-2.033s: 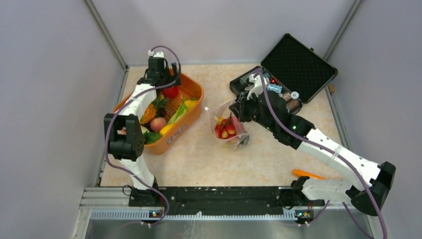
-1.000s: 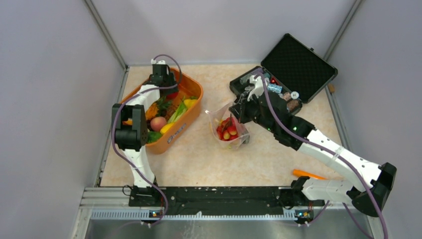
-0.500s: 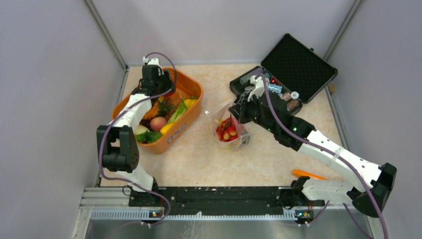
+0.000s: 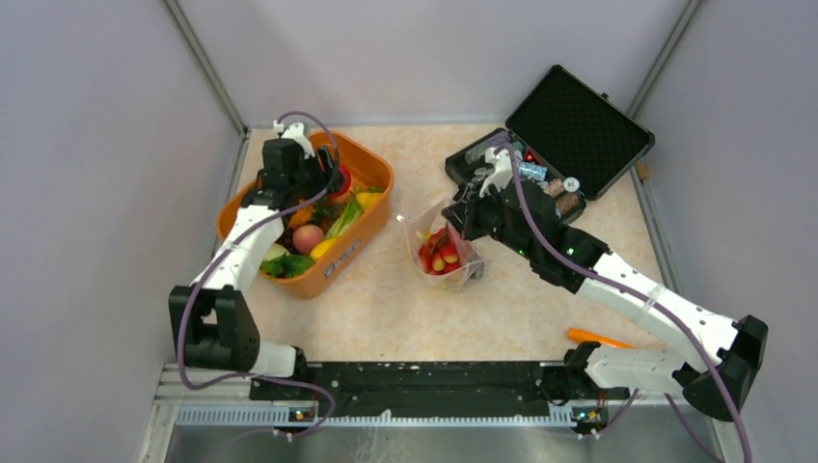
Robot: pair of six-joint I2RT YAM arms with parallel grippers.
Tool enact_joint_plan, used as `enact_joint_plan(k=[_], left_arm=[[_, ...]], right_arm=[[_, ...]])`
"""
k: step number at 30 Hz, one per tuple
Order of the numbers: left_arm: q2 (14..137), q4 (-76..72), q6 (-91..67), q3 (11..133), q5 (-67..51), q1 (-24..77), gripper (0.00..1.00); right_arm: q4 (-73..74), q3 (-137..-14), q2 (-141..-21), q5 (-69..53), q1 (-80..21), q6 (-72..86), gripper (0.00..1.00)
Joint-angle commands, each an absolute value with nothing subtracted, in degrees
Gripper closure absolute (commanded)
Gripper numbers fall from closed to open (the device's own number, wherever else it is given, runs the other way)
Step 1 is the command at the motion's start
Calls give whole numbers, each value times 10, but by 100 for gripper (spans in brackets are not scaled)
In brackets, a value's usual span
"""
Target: Place the food in the zip-top bag and seal the zipper
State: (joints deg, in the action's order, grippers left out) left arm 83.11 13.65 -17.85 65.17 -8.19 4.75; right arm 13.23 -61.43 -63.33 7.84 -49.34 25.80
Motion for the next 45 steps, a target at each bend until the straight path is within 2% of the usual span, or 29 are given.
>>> enact_joint_plan(k=[1, 17, 23, 32, 39, 45], left_arm=[[729, 130, -201, 641, -146, 46, 90], [500, 117, -291, 590, -367, 67, 87], [447, 30, -351, 553, -469, 103, 84], [464, 49, -290, 579, -354, 311, 84], [532, 127, -224, 612, -242, 407, 90], [569, 126, -194, 622, -139, 474, 91]], right_arm=[[104, -614, -629, 81, -492, 264, 100], [90, -631, -658, 96, -492, 264, 100], [90, -631, -659, 103, -492, 267, 100], [89, -633, -656, 99, -492, 271, 100], [91, -626, -645, 107, -492, 272, 100], [92, -627, -645, 104, -492, 272, 100]])
